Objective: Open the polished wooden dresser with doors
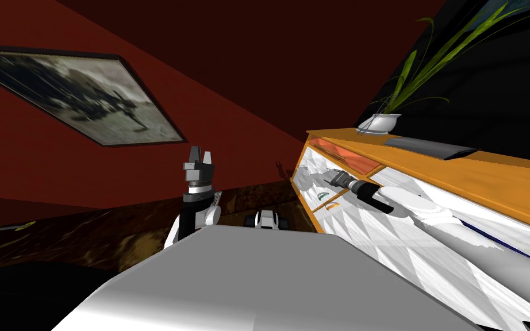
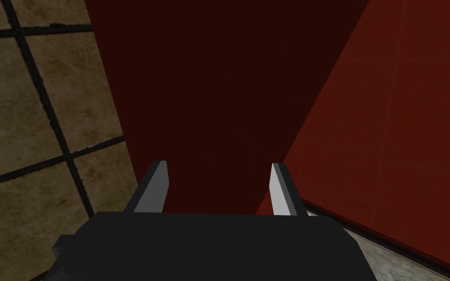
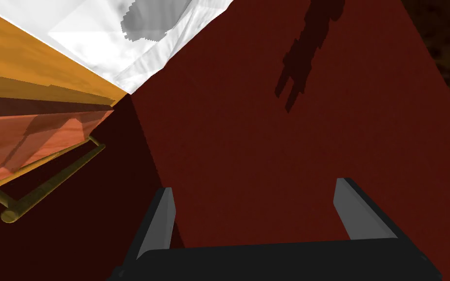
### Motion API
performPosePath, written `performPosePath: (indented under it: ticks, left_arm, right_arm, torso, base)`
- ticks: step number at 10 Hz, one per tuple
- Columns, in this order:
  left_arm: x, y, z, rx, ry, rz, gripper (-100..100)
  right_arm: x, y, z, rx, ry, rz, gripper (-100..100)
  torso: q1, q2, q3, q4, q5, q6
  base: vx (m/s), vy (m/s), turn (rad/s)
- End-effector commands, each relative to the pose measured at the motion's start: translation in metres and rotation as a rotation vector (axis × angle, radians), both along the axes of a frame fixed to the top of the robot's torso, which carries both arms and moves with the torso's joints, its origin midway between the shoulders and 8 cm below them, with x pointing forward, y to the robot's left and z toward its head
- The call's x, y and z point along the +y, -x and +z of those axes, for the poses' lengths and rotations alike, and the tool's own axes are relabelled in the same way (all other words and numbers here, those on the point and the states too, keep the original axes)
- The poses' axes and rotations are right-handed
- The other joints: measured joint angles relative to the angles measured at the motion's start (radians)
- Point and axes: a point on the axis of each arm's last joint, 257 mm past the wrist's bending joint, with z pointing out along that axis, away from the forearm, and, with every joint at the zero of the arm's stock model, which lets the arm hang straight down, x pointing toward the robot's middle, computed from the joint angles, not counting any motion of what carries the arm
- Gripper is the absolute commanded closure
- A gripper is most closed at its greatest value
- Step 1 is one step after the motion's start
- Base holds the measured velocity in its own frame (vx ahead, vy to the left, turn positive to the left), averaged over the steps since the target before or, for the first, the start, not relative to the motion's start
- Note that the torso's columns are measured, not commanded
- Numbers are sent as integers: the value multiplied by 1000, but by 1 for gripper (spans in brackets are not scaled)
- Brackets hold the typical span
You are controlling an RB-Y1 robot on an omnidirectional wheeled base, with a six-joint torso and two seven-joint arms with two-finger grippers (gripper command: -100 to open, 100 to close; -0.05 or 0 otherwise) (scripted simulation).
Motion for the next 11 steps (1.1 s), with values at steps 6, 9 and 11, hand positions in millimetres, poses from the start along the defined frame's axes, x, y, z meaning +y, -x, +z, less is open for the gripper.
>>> performPosePath:
  ticks: [6,9,11]
  left_arm:
    - [0,0,0,0,0,0,0]
    - [0,0,0,0,0,0,0]
    - [0,0,0,0,0,0,0]
  right_arm:
    - [-108,-6,58,1,395,-62,-100]
    - [-135,-6,81,1,500,-77,-100]
    - [-144,-6,90,1,539,-83,-100]
  torso:
    - [1,-1,0,0,0,0]
    - [-4,0,0,1,0,0]
    - [-3,1,0,5,5,1]
  base:
    - [41,66,7]
    - [24,63,10]
    - [16,41,-2]
